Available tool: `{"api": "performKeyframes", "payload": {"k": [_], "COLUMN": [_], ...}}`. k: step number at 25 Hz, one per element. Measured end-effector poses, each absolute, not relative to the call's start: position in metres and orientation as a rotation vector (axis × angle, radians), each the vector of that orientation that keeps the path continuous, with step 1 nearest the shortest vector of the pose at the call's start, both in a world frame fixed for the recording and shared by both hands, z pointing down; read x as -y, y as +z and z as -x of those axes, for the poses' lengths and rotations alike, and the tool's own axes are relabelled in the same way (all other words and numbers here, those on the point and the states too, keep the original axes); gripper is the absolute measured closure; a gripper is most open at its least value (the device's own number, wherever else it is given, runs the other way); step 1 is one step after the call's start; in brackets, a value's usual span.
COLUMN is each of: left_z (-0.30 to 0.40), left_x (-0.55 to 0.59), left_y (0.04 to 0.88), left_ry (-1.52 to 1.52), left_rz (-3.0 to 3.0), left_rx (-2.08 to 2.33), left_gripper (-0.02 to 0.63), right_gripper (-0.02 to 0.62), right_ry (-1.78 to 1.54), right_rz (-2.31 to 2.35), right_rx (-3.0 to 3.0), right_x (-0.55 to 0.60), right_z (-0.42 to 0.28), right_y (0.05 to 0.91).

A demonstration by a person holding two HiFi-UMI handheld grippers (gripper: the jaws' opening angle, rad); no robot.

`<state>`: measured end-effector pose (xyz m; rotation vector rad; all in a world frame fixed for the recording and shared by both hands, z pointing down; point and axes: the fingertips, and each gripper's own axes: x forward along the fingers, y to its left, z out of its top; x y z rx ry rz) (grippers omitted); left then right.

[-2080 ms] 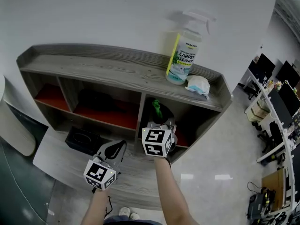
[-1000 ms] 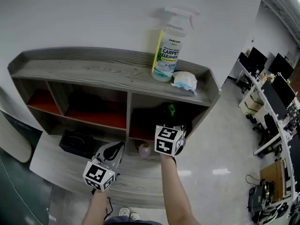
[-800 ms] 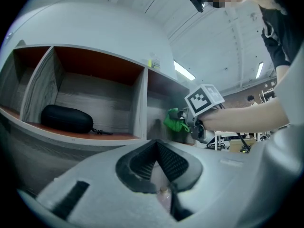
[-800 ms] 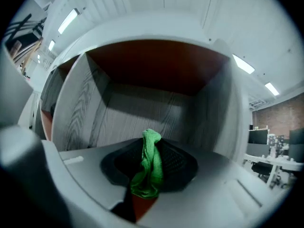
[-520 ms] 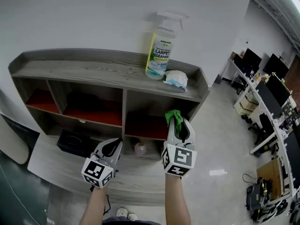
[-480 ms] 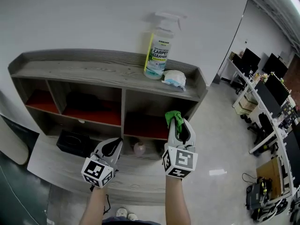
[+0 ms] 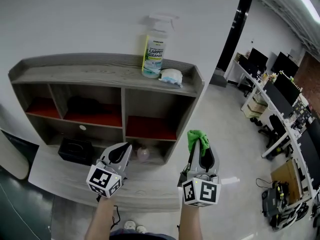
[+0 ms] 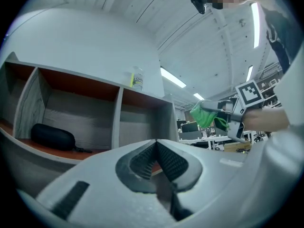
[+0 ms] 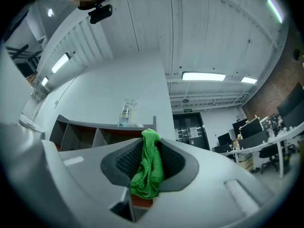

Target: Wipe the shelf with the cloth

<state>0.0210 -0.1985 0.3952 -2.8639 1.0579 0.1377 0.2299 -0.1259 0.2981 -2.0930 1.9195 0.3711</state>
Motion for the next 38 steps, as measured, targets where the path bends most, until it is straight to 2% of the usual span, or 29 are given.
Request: {"api": "performKeyframes", "payload": {"k": [12, 38], "left_z": [-0.018, -0.008], "left_x": [0.173, 0.170], "left_y": [0.387, 0.393], "left_ry": [0.140, 0.135], "left_rz": [2.843, 2.849], "left_rx": [-1.049, -1.061], "left_gripper": [0.607, 0.607], "right_gripper": [0.500, 0.500], "right_ry": [0.299, 0.251], "right_rz": [2.131, 2.127], "right_rx": [-1.849, -1.947], "right_x": [0.077, 0.086], "right_z": [-0.251, -0.230], "right_y": [0.320, 0.334]}}
